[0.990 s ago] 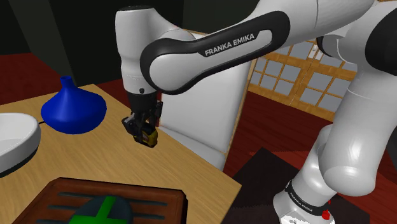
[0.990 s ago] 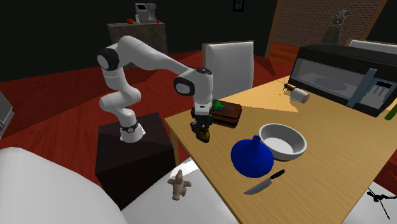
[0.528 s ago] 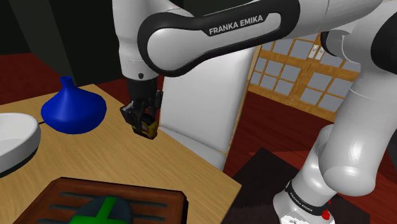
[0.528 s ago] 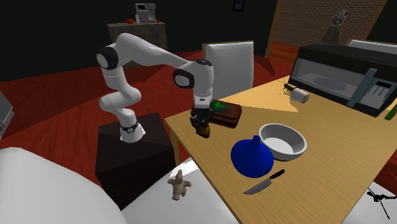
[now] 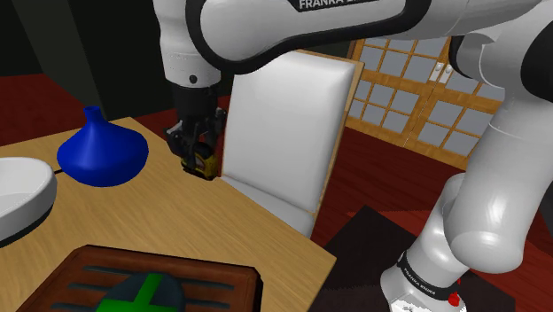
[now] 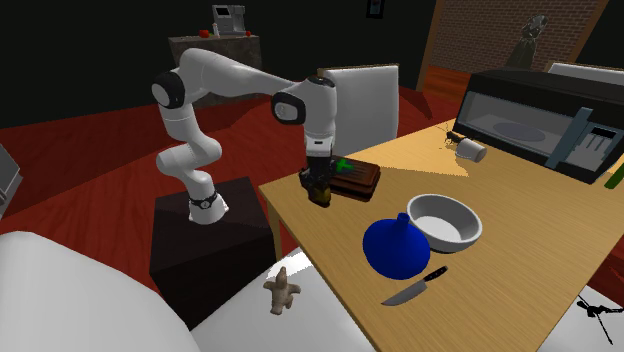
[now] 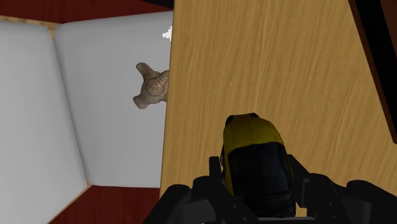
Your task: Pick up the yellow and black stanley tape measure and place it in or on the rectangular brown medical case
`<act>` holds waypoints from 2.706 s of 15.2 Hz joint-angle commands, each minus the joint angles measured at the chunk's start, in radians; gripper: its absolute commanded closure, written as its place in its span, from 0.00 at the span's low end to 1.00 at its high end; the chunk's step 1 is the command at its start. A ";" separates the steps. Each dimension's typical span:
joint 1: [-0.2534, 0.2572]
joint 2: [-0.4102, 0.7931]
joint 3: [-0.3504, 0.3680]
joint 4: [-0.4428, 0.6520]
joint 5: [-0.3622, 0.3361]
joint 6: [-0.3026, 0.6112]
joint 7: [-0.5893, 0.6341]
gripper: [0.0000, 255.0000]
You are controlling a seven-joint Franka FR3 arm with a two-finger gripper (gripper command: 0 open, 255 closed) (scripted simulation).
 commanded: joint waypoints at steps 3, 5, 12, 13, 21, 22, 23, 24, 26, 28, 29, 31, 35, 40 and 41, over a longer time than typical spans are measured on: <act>0.001 -0.002 0.001 0.054 0.002 -0.056 -0.004 1.00; 0.002 0.000 0.002 0.083 0.002 -0.083 -0.005 1.00; 0.008 0.014 0.005 0.194 -0.004 -0.182 -0.006 1.00; 0.009 0.015 0.005 0.198 -0.004 -0.185 -0.006 1.00; 0.119 0.030 0.085 0.221 -0.023 -0.209 0.182 1.00; 0.134 0.038 0.095 0.230 -0.028 -0.214 0.207 1.00; 0.150 0.046 0.106 0.240 -0.034 -0.220 0.233 1.00; 0.167 0.056 0.115 0.252 -0.041 -0.225 0.258 1.00; 0.203 0.081 0.135 0.280 -0.057 -0.238 0.310 1.00; 0.243 0.110 0.152 0.315 -0.077 -0.254 0.363 1.00; 0.264 0.127 0.160 0.336 -0.088 -0.263 0.389 1.00; 0.310 0.165 0.175 0.381 -0.113 -0.283 0.441 1.00; 0.365 0.207 0.188 0.407 -0.140 -0.280 0.504 1.00; 0.346 0.188 0.187 0.314 -0.129 -0.203 0.505 1.00; 0.343 0.185 0.186 0.297 -0.127 -0.188 0.505 1.00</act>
